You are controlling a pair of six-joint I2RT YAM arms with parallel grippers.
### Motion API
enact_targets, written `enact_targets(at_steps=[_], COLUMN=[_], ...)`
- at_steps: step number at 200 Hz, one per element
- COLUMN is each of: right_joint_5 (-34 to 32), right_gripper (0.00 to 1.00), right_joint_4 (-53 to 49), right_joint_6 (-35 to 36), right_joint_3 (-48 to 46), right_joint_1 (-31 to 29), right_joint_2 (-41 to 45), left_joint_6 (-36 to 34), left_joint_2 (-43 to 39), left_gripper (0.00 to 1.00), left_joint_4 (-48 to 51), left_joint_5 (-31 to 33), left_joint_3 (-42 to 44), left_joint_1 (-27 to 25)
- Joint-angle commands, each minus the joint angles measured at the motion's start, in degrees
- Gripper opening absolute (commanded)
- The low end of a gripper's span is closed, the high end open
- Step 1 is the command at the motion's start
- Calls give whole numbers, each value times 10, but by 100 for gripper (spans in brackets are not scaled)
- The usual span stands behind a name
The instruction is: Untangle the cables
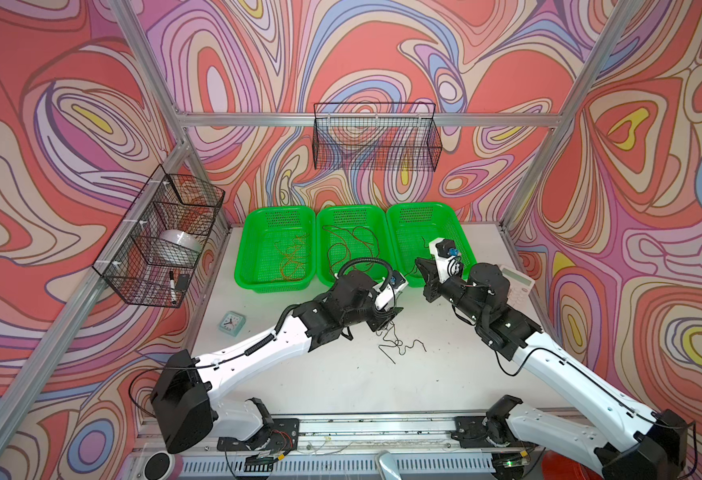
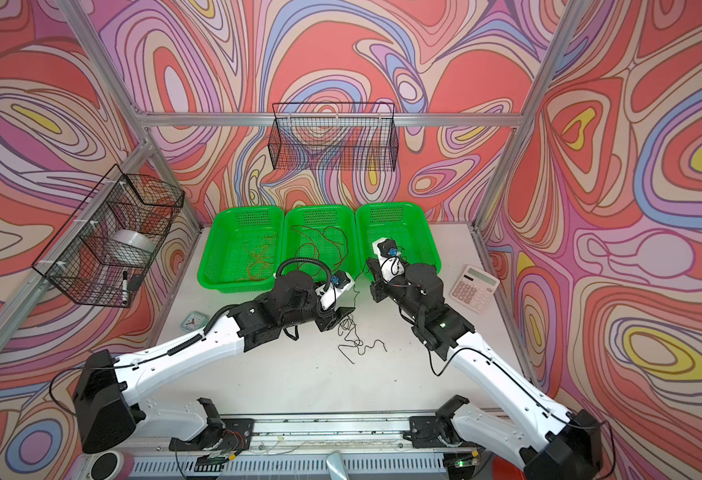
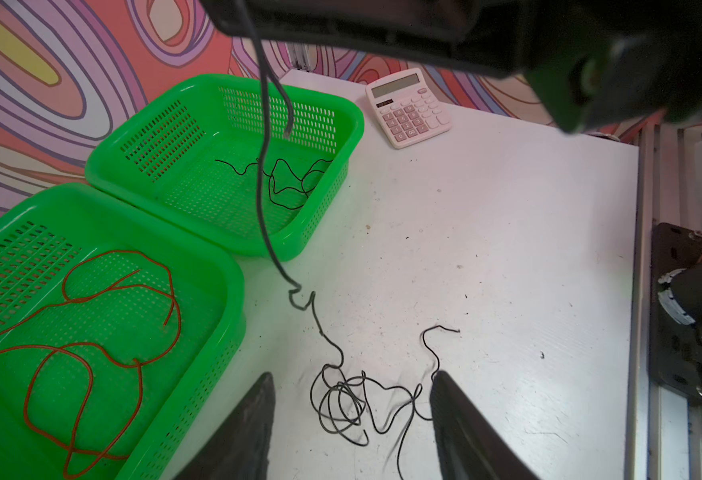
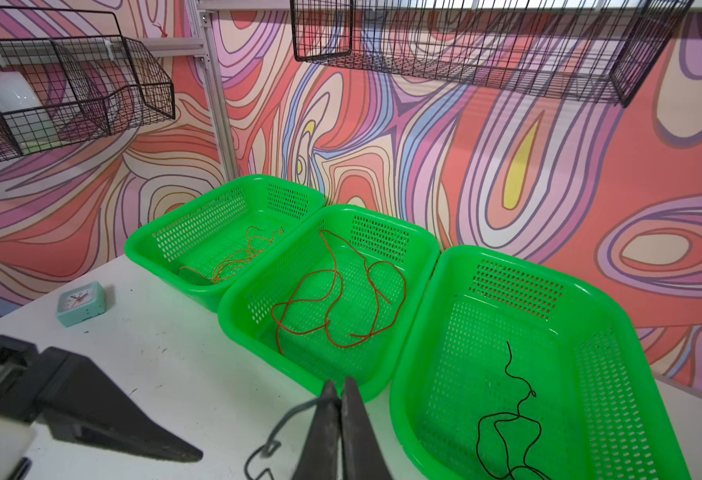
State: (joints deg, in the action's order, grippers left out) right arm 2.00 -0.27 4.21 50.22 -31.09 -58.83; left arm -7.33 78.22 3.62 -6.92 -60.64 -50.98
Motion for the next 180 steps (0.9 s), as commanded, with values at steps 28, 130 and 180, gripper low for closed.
enact_targets(at_steps=[28,130,180], right_joint_5=[14,-25,-107], right_gripper=[0,28,76], right_joint_4=[-62,-99,-51], right_joint_6=[51,74,15], right_joint_3=[46,61,-16], right_joint_1=[2,2,3], right_joint_2=[-4,22,57], left_joint_6=[20,7,11], left_joint_2=[39,106,54], left_gripper=[76,0,0], left_joint_4=[-169,-197,-167], left_joint_5=[45,12,-5], left_joint_3=[-3,-93,-114], left_joint_1=[2,15,12])
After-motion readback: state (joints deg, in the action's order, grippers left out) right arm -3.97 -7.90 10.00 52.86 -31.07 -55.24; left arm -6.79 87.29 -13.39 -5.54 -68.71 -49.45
